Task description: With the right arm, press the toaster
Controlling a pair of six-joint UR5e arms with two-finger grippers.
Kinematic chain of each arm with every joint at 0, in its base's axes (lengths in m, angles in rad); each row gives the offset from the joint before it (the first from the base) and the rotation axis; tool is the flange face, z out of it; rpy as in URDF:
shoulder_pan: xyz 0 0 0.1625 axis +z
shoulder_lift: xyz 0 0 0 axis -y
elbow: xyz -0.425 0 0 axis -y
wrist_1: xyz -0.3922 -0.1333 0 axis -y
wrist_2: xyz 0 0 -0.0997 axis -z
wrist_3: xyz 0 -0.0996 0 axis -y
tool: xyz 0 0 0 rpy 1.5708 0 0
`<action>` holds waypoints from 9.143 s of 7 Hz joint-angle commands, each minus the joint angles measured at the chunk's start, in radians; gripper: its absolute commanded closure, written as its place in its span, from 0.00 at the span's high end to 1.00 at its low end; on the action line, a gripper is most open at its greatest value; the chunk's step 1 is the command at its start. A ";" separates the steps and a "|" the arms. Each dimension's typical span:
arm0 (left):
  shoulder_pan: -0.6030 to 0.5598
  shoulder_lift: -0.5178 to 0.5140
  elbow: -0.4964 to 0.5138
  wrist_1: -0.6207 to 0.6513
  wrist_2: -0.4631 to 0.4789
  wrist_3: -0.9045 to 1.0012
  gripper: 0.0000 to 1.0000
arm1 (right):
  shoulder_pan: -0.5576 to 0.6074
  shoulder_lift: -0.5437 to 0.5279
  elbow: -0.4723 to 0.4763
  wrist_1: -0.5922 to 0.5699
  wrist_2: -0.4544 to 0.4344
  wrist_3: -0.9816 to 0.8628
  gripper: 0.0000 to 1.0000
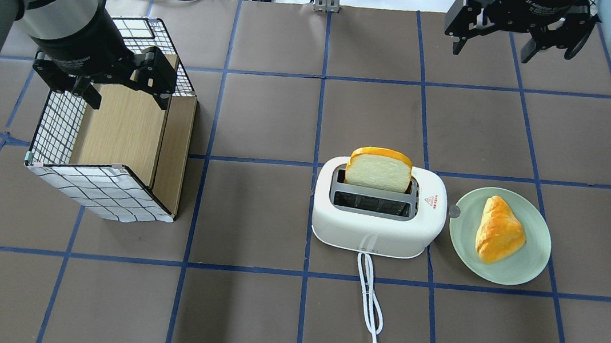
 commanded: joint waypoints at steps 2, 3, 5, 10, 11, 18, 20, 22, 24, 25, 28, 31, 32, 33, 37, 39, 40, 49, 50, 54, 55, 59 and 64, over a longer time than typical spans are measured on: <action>0.000 0.000 0.000 0.000 0.000 0.000 1.00 | 0.000 -0.008 0.000 0.013 0.001 -0.002 1.00; 0.000 0.000 0.000 0.000 0.000 0.000 1.00 | 0.000 -0.008 0.000 0.018 0.002 -0.002 1.00; 0.000 0.000 0.000 0.000 0.000 0.000 1.00 | -0.002 -0.008 -0.002 0.043 0.004 -0.002 1.00; 0.000 0.000 0.000 0.000 0.000 0.000 1.00 | -0.041 -0.005 -0.020 0.260 0.004 -0.064 0.00; 0.000 0.000 0.000 0.000 0.000 0.000 1.00 | -0.076 -0.004 -0.020 0.316 0.008 -0.110 0.00; 0.000 0.000 0.000 0.000 0.000 0.000 1.00 | -0.293 -0.024 0.181 0.359 0.234 -0.420 0.00; 0.000 0.000 0.000 0.000 0.000 0.000 1.00 | -0.298 -0.063 0.314 0.253 0.286 -0.451 0.00; 0.000 0.000 0.000 0.000 0.000 0.000 1.00 | -0.299 -0.091 0.427 0.133 0.358 -0.462 0.00; 0.000 0.000 0.000 0.000 0.000 0.000 1.00 | -0.304 -0.091 0.489 0.078 0.380 -0.460 0.00; 0.000 0.000 0.000 0.000 0.000 0.000 1.00 | -0.331 -0.091 0.530 0.056 0.404 -0.460 0.00; 0.000 0.000 0.000 0.000 0.000 0.000 1.00 | -0.351 -0.091 0.566 0.061 0.432 -0.414 0.00; 0.000 0.000 0.000 0.000 0.000 0.000 1.00 | -0.351 -0.087 0.586 0.021 0.463 -0.399 0.00; 0.000 0.000 0.000 0.000 0.000 0.000 1.00 | -0.353 -0.085 0.592 0.019 0.463 -0.399 0.00; 0.000 0.000 0.000 0.000 0.000 0.000 1.00 | -0.351 -0.083 0.592 0.021 0.461 -0.394 0.00; 0.000 0.000 0.000 0.000 0.000 0.000 1.00 | -0.351 -0.063 0.601 -0.005 0.463 -0.394 0.00; 0.000 0.000 0.000 0.000 0.000 0.000 1.00 | -0.351 -0.059 0.603 -0.007 0.463 -0.394 0.00; 0.000 0.000 0.000 0.000 0.000 0.000 1.00 | -0.353 -0.056 0.603 -0.007 0.463 -0.394 0.00; 0.000 0.000 0.000 0.000 0.002 0.000 1.00 | -0.353 0.041 0.621 -0.027 0.449 -0.377 0.00; 0.000 0.000 0.000 0.000 0.000 0.000 1.00 | -0.353 0.041 0.621 -0.027 0.447 -0.376 0.00; 0.000 0.000 0.000 0.000 0.002 0.000 1.00 | -0.341 -0.020 0.517 -0.032 0.403 -0.258 0.00; 0.000 0.000 0.000 0.000 0.002 0.000 1.00 | -0.338 -0.031 0.476 -0.010 0.394 -0.258 0.00; 0.000 0.000 0.000 0.000 0.002 0.000 1.00 | -0.281 -0.039 0.135 0.296 0.234 -0.198 0.00; 0.000 0.000 0.000 0.000 0.000 0.000 1.00 | 0.093 -0.024 0.037 0.218 0.064 0.184 0.11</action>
